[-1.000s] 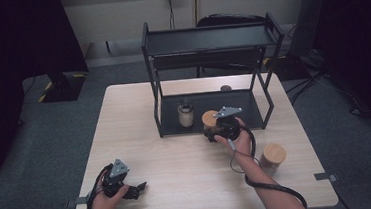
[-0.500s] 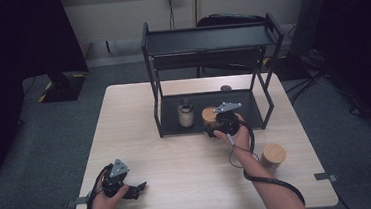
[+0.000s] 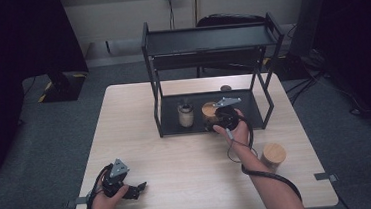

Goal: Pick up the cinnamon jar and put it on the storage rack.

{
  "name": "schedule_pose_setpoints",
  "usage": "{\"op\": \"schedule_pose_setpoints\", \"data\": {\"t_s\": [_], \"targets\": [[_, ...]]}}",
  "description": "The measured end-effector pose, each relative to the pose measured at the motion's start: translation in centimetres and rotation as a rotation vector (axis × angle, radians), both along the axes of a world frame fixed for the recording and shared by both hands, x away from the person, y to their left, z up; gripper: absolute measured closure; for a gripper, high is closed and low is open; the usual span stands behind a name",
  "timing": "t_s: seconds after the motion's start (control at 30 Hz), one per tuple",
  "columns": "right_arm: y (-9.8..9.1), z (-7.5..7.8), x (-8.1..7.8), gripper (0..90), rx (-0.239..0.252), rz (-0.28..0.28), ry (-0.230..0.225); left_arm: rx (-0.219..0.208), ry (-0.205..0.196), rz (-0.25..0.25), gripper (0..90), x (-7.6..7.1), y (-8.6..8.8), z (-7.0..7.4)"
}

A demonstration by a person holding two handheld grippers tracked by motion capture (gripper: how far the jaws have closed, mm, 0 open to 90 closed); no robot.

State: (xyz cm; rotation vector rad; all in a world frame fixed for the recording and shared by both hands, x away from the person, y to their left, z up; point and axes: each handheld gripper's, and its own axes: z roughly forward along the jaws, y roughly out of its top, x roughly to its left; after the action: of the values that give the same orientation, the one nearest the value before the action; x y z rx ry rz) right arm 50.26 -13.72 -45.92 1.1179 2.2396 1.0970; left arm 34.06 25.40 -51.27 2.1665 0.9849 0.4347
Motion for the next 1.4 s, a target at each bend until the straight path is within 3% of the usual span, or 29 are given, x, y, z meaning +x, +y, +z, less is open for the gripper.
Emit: {"op": "schedule_pose_setpoints", "data": {"t_s": [0.33,1.4], "targets": [[0.0,-0.4,1.2,25.0,0.015,-0.036,0.01,0.0,0.0,-0.001,0.1,0.0,0.0,0.0],[1.1,-1.8,3.3,25.1,-0.024,-0.068,0.002,-0.001,0.0,-0.004,0.1,0.0,0.0,0.0]]}}
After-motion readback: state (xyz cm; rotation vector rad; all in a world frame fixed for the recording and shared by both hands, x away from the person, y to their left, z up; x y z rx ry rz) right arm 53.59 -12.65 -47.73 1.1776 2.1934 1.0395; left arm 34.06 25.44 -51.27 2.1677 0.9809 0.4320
